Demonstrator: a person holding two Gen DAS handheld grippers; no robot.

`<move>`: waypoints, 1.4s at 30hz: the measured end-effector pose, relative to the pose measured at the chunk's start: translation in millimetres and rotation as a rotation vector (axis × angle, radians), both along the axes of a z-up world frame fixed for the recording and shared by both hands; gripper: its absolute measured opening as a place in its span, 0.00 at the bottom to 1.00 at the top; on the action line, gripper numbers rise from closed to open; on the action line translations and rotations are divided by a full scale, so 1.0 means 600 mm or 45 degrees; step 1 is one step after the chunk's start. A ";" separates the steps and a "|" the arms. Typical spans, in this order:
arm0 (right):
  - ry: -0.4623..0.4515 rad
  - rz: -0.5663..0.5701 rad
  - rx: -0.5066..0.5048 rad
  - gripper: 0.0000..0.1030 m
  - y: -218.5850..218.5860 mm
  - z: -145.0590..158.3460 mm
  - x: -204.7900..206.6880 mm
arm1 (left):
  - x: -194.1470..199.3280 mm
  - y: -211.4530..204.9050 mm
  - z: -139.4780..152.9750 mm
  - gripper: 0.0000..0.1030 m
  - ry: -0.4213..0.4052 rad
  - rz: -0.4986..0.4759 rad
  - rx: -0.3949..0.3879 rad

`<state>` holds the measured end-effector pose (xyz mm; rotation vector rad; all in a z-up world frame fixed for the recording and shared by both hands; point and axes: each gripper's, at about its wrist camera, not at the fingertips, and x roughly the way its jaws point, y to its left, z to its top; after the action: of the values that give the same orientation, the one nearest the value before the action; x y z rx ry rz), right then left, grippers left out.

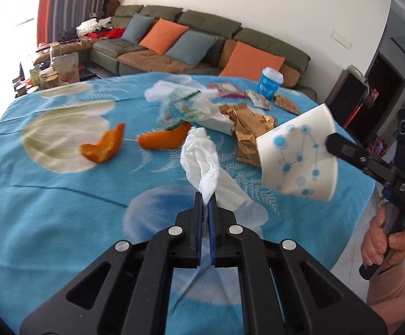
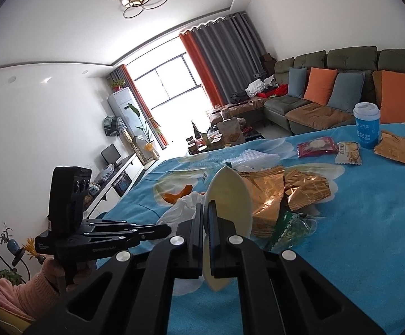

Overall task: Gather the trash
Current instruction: 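Close the left tool on the crumpled white tissue while the right tool holds the cup, then carry the tissue and cup over the teal bin and open both tools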

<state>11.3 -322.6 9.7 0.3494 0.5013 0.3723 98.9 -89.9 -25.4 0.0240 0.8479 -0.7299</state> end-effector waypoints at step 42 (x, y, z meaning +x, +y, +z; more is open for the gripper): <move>0.000 0.690 -0.097 0.03 0.418 0.040 0.161 | -0.092 0.452 0.049 0.04 -0.129 0.732 -0.125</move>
<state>108.1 -72.1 33.8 0.1335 0.6062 0.8753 43.7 181.4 4.0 -0.2594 0.6737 -0.2250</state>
